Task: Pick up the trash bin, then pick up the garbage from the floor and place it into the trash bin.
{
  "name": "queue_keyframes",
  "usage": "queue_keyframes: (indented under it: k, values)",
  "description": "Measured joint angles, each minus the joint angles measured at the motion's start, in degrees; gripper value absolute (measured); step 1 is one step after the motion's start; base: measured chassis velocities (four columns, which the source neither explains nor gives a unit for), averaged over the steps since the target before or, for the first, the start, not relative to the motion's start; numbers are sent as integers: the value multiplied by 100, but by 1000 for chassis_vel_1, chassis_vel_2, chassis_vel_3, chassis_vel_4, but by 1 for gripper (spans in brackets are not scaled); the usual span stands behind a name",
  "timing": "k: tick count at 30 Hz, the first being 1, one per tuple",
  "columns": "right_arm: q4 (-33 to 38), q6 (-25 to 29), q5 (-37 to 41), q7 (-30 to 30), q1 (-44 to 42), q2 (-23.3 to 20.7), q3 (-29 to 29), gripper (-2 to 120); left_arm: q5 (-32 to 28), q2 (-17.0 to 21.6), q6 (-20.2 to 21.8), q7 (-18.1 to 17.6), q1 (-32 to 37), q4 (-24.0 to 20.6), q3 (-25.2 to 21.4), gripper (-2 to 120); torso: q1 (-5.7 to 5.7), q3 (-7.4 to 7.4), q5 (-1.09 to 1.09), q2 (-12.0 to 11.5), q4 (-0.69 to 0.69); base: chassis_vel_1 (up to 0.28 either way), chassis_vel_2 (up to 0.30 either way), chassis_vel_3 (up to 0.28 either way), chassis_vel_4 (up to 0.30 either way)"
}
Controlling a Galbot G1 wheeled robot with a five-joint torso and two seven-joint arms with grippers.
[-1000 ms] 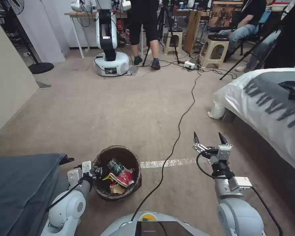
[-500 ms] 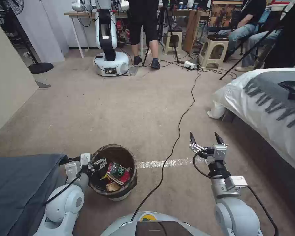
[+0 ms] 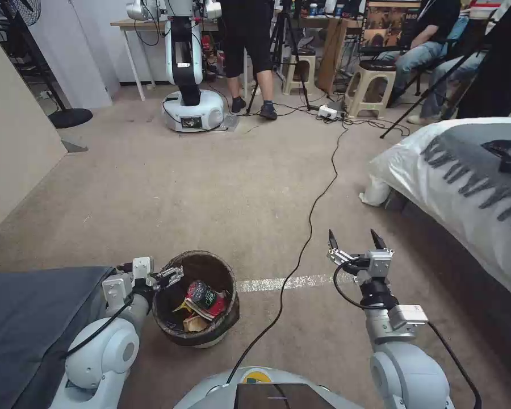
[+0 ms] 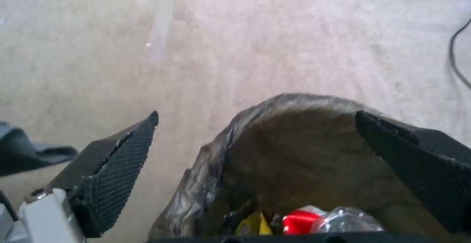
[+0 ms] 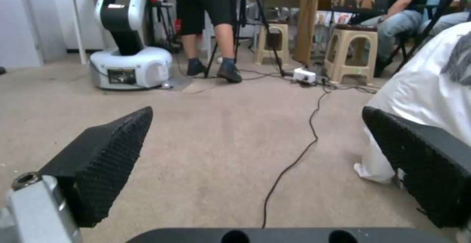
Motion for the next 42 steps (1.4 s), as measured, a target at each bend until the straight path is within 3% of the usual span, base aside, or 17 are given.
queue_keyframes:
  k: [5,7,8,9,12,14,17,18,22,27,42]
  values:
    - [12,0,3,8,-25,-1,24,100,322,0,-497,415,132,-72,-157,100,0,0,0,0,0,0,0,0,0]
    - [0,30,9,3,-75,-7,41,100,1071,-50,-1448,777,284,-64,-311,100,0,0,1,0,0,0,0,0,0]
    - [0,30,9,3,-75,-7,41,100,1071,-50,-1448,777,284,-64,-311,100,0,0,1,0,0,0,0,0,0]
    - [-20,73,9,7,-100,-8,35,100,1324,-91,-1889,834,348,-45,-346,100,0,0,1,0,1,0,0,0,0]
    - [-39,124,10,24,-168,-5,26,100,1673,-172,-2589,817,440,-11,-369,100,0,0,1,0,0,0,0,0,0]
    - [-41,129,10,27,-174,-5,26,100,1699,-178,-2641,809,449,-7,-369,100,0,0,1,0,0,0,0,0,0]
    - [-51,150,11,69,-267,2,33,100,2053,-246,-3254,725,549,71,-377,100,0,0,1,0,0,0,0,0,0]
    - [-51,150,11,69,-267,2,33,100,2053,-246,-3254,725,549,71,-377,100,0,0,1,0,0,0,0,0,0]
    - [-62,243,34,130,-489,6,97,100,2674,-386,-4373,723,947,292,-449,100,0,0,0,0,1,0,0,0,0]
    - [-49,473,35,116,-640,-5,127,100,2786,-497,-4689,480,1363,235,-469,100,0,0,1,0,0,0,0,0,0]
    - [-58,613,15,158,-749,11,101,100,2940,-502,-5033,48,1675,289,-384,100,0,0,1,0,-1,0,0,0,0]
